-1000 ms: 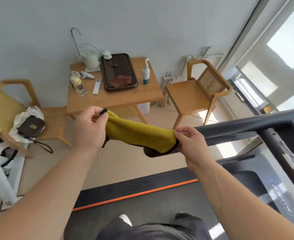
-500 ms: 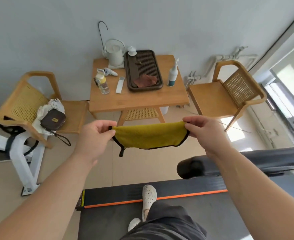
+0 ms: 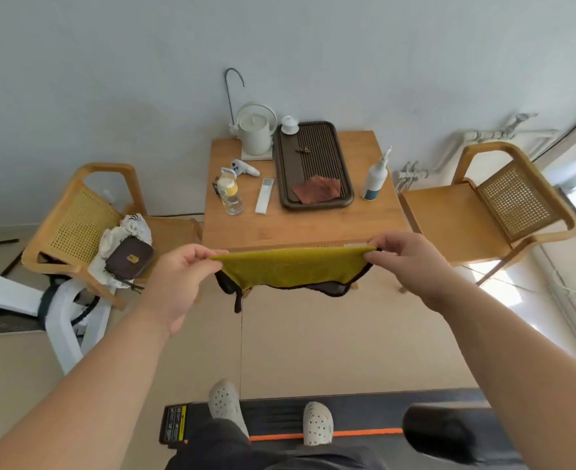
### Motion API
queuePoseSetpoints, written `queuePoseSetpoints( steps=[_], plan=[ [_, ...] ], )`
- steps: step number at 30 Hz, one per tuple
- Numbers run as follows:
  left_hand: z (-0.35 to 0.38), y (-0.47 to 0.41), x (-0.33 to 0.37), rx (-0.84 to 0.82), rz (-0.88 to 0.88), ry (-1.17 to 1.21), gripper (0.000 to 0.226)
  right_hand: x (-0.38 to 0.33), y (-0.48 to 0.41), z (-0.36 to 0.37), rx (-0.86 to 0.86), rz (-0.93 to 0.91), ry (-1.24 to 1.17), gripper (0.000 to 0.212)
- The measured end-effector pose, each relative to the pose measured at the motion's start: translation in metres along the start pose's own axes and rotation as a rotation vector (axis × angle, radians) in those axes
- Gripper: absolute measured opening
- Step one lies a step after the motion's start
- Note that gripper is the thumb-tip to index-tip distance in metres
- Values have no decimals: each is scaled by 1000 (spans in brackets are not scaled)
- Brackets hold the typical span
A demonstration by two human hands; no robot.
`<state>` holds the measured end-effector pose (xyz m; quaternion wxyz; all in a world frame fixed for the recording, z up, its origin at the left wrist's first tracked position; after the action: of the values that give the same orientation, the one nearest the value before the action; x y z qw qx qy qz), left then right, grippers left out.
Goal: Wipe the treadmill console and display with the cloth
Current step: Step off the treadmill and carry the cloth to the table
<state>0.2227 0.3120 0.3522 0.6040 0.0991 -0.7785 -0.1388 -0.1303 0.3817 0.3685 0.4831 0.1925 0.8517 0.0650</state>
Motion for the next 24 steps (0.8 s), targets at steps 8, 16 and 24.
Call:
queuePoseSetpoints(
  steps=[8, 16, 24],
  plan=[
    [-33, -72, -5, -52, -190, 188, 8, -41, -38, 86, 151, 181, -409, 9],
    [-30, -129, 2, -127, -144, 106, 10, -94, -75, 180, 220, 181, -363, 6],
    [37, -205, -51, -240, -158, 182, 16, -67, -162, 250, 49, 117, -338, 27]
  ],
)
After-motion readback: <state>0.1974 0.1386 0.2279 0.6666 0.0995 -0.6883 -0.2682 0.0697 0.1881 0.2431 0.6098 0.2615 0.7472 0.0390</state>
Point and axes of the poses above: each hand's wrist, its own y-axis away from the middle knuckle, its own z-axis out of the palm, x = y × z, the point moved 5 cm from there along -y, towards the middle knuckle, and after that the axes turned 3 degrees about x, right-handed, at the moved point
